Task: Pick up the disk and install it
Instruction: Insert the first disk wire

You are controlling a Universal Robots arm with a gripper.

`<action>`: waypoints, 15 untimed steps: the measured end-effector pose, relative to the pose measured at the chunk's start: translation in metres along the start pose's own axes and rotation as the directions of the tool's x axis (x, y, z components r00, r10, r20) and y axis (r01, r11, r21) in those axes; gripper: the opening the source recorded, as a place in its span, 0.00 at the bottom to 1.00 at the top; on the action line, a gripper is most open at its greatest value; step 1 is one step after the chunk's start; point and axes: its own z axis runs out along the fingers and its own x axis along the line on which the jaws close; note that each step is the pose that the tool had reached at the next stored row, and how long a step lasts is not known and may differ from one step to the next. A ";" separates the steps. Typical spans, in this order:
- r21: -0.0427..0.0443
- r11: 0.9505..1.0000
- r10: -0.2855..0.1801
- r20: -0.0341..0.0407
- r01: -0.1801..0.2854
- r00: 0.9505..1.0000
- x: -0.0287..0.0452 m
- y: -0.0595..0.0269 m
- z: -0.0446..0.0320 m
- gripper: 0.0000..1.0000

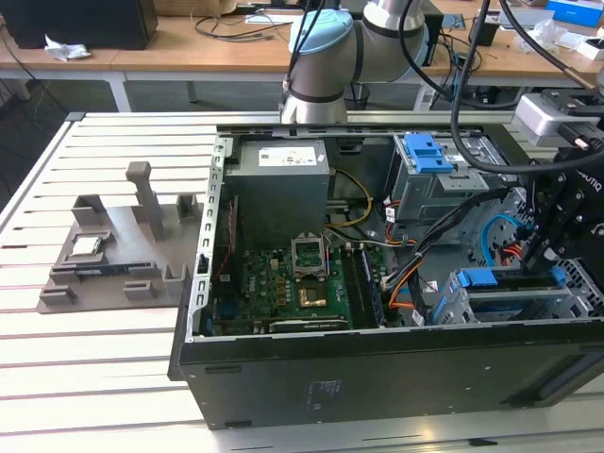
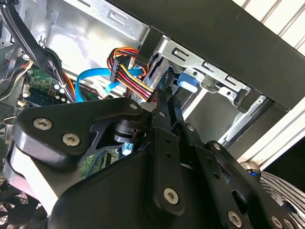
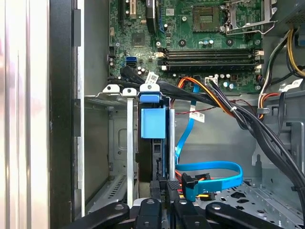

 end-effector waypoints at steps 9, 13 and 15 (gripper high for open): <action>-0.001 1.000 0.009 0.000 -0.009 1.000 0.0016 -0.0002 0.0035 0.17; -0.001 1.000 0.009 0.000 -0.009 1.000 0.0014 -0.0003 0.0060 0.17; -0.001 1.000 0.009 -0.001 -0.009 1.000 0.0012 -0.0003 0.0078 0.17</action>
